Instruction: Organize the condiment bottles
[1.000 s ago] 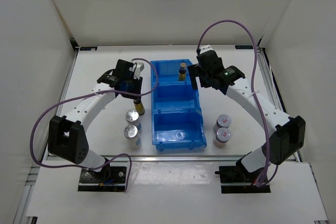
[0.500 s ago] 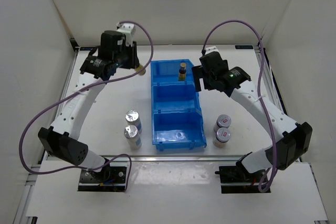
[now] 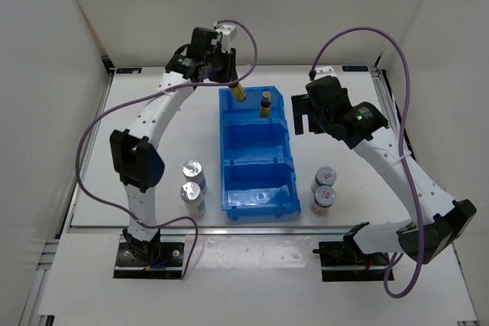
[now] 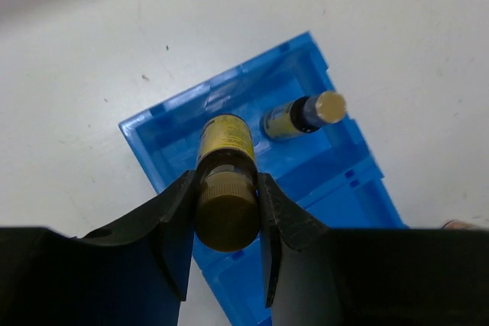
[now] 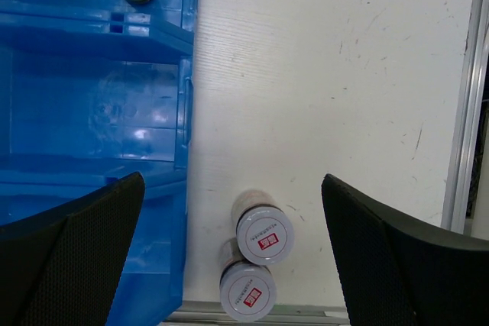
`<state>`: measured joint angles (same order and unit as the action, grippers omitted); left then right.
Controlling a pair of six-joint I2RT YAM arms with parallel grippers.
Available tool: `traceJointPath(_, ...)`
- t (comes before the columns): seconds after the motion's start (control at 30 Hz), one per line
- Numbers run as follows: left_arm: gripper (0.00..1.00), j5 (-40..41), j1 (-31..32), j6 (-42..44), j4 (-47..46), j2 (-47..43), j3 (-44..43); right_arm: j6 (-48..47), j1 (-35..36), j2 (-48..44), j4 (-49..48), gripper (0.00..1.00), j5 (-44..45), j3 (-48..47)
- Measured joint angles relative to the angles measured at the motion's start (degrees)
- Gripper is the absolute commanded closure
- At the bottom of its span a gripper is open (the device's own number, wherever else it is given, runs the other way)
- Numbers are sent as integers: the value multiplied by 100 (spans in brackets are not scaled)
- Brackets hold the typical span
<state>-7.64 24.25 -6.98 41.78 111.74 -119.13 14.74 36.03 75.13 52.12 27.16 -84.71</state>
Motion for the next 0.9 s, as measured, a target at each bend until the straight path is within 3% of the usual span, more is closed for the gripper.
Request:
traceJointPath(0.33,89,-37,291,83,179,931,50,57,0,-63,203,0,42,11)
traceJointPath(0.5,82,-24,365,101,125,1279,17,131,0,-70,251,0,39,55)
traceJointPath(0.6,68,52,369,103,-22,1432,0,144,0,-83,334,0,37,146)
traceJointPath(0.63,57,103,369,111,-17,1432,0,160,0,-85,350,0,39,192)
traceJointPath(0.7,46,168,369,105,-31,1438,0,199,0,-94,389,0,39,247)
traceJointPath(0.77,19,269,369,142,-17,1438,0,293,0,-105,396,0,63,304)
traceJointPath(0.8,0,289,367,177,-9,1438,0,378,0,-114,409,0,109,348)
traceJointPath(0.9,0,428,369,166,26,1438,0,669,-92,-116,525,0,160,472)
